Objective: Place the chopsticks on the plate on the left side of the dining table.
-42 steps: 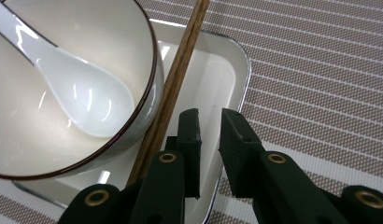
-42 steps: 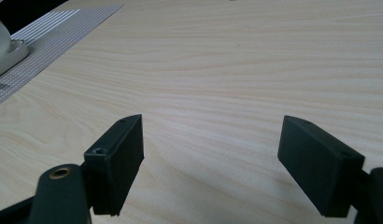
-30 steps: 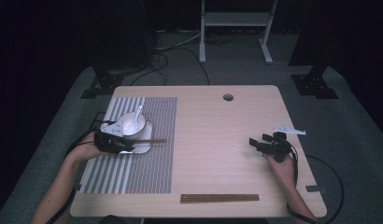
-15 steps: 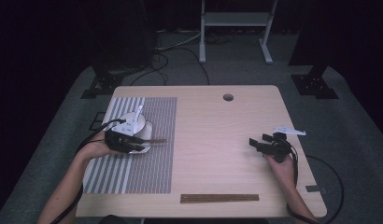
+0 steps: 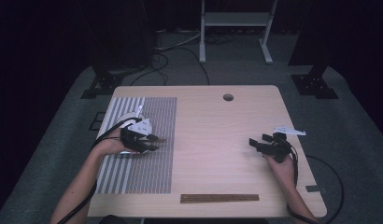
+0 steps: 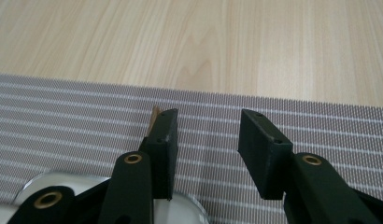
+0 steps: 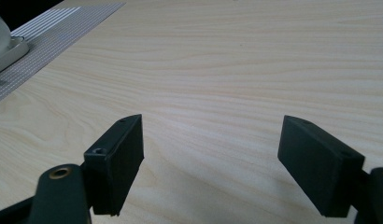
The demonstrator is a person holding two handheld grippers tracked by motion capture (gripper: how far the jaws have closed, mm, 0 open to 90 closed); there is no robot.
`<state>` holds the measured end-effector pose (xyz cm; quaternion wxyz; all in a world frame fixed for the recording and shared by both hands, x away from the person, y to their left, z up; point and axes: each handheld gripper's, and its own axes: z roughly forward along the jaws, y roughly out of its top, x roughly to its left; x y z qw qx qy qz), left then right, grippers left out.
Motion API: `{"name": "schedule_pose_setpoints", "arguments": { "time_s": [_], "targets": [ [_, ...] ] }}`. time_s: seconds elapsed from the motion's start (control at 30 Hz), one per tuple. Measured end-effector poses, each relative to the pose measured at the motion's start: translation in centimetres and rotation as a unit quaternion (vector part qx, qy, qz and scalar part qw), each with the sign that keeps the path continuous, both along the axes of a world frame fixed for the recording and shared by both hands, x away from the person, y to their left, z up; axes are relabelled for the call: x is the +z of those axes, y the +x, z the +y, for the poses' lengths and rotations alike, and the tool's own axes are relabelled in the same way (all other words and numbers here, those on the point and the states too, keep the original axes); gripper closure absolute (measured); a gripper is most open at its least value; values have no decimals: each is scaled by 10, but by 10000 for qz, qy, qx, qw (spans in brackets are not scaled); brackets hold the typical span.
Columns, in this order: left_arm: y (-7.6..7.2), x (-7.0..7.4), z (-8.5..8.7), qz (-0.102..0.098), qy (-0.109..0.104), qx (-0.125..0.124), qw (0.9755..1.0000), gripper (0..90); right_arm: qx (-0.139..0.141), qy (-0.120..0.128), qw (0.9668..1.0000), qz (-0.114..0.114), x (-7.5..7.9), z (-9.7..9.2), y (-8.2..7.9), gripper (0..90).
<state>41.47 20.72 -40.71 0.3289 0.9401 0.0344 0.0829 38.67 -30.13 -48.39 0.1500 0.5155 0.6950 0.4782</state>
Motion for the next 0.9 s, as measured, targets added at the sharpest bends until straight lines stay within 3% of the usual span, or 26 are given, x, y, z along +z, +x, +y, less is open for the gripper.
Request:
{"name": "schedule_pose_setpoints", "arguments": {
  "time_s": [0.3, 0.47, 0.9],
  "targets": [
    [5, -14, -23, -84, 49, -223, 9997, 453, 3, -4, 10000, -16, 0, 0, 0, 211],
    [8, -21, -32, -79, -10, -240, 9997, 414, 2, 3, 10000, -16, 0, 0, -1, 211],
    [19, -36, -47, 35, 160, -170, 9997, 370, 6, 16, 10000, -21, 0, 0, -1, 212]
  ]
}}
